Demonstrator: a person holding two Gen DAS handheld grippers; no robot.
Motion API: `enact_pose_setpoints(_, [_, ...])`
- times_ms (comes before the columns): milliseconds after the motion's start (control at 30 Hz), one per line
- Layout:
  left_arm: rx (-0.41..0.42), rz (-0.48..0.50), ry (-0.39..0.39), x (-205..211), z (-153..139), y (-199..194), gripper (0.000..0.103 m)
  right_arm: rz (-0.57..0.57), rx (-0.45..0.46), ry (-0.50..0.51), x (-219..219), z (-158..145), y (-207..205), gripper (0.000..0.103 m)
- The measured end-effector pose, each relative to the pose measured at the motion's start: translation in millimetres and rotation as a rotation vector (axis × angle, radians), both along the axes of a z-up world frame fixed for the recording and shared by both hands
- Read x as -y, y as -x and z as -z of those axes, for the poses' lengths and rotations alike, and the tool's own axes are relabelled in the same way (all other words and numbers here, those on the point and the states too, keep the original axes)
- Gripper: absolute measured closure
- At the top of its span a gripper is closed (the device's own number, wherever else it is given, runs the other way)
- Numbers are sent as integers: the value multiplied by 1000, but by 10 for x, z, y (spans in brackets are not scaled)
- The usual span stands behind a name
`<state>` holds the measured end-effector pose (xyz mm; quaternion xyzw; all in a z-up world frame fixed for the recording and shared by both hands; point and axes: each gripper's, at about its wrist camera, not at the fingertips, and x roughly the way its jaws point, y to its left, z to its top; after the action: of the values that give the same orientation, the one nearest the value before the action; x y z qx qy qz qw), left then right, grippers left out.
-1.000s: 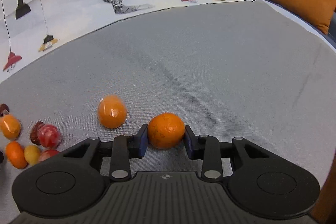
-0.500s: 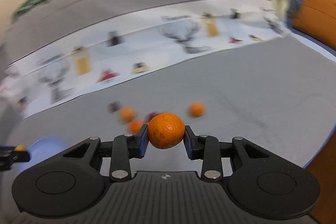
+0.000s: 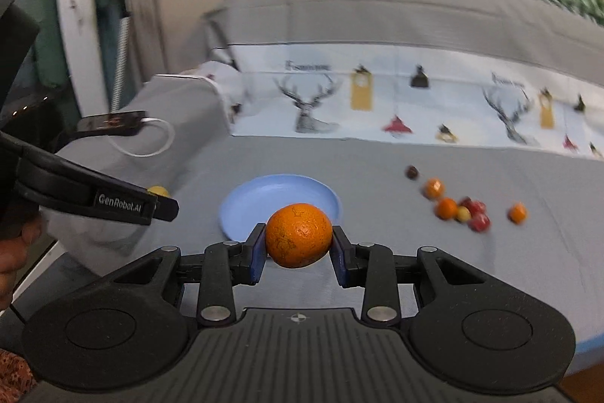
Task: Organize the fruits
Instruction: 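Carry both fruits over the blue plate and open both tools to release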
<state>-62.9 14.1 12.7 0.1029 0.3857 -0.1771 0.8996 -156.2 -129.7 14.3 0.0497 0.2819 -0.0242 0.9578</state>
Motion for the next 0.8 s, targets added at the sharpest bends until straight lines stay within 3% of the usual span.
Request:
enact_pose_setpoints(367, [22, -52, 61, -350, -155, 165, 77, -46, 28, 60, -331, -169, 103, 67])
enact_pose_setpoints(800, [23, -48, 69, -315, -130, 83, 77, -47, -6, 66, -331, -114, -2, 67])
